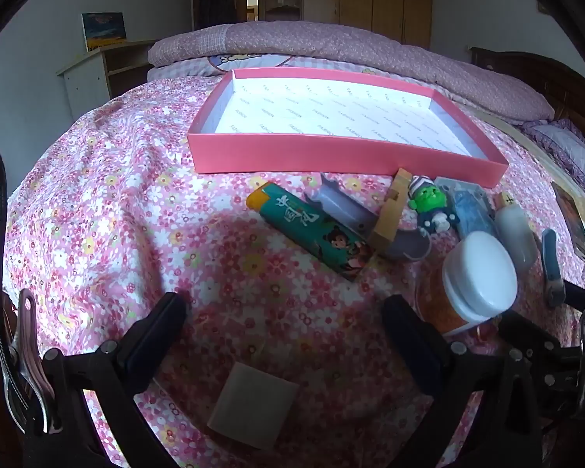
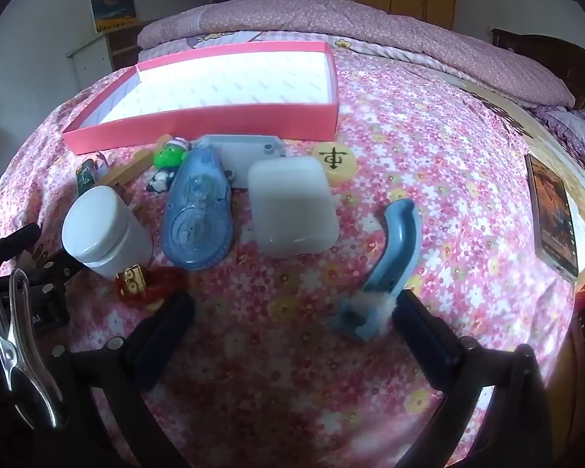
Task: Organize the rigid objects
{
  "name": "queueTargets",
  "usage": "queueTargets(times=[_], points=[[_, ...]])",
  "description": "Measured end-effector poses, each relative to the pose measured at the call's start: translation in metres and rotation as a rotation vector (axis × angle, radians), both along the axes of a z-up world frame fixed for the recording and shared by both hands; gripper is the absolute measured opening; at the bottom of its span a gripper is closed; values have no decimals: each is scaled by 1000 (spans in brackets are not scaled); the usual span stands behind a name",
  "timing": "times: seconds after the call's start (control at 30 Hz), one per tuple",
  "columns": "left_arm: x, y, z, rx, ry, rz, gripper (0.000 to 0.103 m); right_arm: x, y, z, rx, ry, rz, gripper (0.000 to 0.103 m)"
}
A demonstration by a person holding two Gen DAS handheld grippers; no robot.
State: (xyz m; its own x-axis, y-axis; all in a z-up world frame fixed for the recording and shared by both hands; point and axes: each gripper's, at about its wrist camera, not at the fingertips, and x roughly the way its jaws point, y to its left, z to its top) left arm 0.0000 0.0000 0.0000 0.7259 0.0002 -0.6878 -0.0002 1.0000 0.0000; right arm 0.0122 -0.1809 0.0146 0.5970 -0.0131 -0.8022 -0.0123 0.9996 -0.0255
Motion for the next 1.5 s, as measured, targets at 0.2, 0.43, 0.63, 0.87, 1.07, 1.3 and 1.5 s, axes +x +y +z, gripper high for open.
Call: queueTargets(times=[0.2, 0.43, 0.63, 0.87, 1.07, 1.3, 1.5], points=[[0, 0, 0, 2, 0, 0, 103, 0, -1, 0, 3, -7, 0, 103], [-1, 0, 0, 0, 3, -1, 103, -2, -1, -2, -1, 0, -3, 103], [-1, 0, -1, -1, 4, 0, 103, 0, 0, 0, 0, 3, -5, 103], [-1, 1, -1, -1, 5, 1, 103, 1, -1, 1, 3, -2, -3, 103], [0, 1, 0, -1, 5, 0, 103, -2, -1, 0, 4, -10, -1, 103], [0, 1, 0, -1, 5, 0, 103, -2, 0, 0, 4, -11, -2, 103], [-1, 1, -1, -2, 7, -2, 102, -3, 0, 0, 5, -12, -2, 103]])
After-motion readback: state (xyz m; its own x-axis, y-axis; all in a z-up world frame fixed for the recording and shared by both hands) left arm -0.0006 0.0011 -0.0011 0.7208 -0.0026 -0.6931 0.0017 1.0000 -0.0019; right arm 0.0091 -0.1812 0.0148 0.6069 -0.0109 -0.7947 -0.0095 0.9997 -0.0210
